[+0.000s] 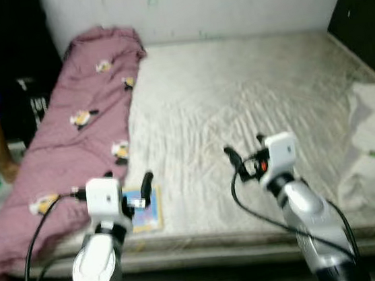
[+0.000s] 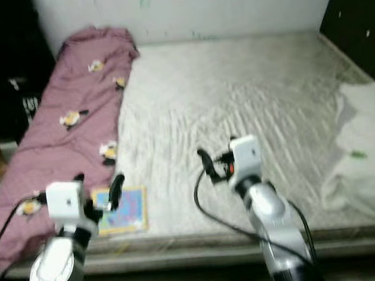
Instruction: Clean up the room
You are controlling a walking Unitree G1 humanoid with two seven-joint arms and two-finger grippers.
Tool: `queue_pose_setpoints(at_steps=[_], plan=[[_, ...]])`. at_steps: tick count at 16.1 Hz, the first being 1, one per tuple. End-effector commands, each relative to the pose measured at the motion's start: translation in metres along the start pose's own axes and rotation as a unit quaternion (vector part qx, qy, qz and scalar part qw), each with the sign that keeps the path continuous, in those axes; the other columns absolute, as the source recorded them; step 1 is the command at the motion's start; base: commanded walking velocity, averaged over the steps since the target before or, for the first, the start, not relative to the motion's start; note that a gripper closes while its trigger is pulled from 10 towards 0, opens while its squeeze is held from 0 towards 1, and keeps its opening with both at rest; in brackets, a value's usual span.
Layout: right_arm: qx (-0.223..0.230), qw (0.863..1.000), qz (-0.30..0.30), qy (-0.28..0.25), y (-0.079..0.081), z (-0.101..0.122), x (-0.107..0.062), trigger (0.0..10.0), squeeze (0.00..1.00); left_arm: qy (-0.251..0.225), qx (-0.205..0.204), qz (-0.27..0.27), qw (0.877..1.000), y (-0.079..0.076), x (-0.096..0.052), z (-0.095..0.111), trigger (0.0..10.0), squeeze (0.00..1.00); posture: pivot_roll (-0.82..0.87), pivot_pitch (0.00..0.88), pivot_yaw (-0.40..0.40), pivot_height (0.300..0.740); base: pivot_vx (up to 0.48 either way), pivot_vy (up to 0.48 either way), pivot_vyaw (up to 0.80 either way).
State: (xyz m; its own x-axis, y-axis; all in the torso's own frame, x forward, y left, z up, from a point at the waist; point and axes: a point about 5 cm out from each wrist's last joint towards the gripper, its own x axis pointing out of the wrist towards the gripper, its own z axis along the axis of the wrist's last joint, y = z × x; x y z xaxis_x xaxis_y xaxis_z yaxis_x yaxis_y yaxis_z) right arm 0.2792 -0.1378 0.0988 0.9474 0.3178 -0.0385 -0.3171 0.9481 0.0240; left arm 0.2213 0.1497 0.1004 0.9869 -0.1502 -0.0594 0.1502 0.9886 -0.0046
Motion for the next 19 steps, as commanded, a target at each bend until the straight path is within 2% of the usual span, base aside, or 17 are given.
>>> queue_pose_setpoints(at_steps=[1,9,16,19], plan=[[-0.009,1.000,0.012,-0.012,0.0027,0.0065,0.0022,10.0,0.00,-0.004,-0.001,0.001,1.000,0.0006,0.0015,0.0027,10.0,0.00,0.02,0.031,-0.025,0.740,0.000,-0.319,0.00],[-0.013,1.000,0.014,-0.011,0.0018,0.0061,0.0029,10.0,0.00,-0.005,-0.002,-0.002,1.000,-0.0007,0.0030,0.0021,10.0,0.00,0.02,0.024,-0.027,0.740,0.000,-0.316,0.00],[-0.010,1.000,0.010,-0.010,0.0012,0.0056,0.0028,10.0,0.00,-0.020,-0.010,-0.015,1.000,-0.0019,0.0030,0.0054,10.0,0.00,0.02,0.021,-0.023,0.740,0.000,0.000,0.06],[-0.008,1.000,0.006,-0.012,0.0002,0.0055,0.0018,10.0,0.00,-0.025,-0.014,-0.027,0.999,-0.0037,0.0027,0.0065,10.0,0.00,0.01,0.017,-0.018,0.740,0.311,0.000,0.00]])
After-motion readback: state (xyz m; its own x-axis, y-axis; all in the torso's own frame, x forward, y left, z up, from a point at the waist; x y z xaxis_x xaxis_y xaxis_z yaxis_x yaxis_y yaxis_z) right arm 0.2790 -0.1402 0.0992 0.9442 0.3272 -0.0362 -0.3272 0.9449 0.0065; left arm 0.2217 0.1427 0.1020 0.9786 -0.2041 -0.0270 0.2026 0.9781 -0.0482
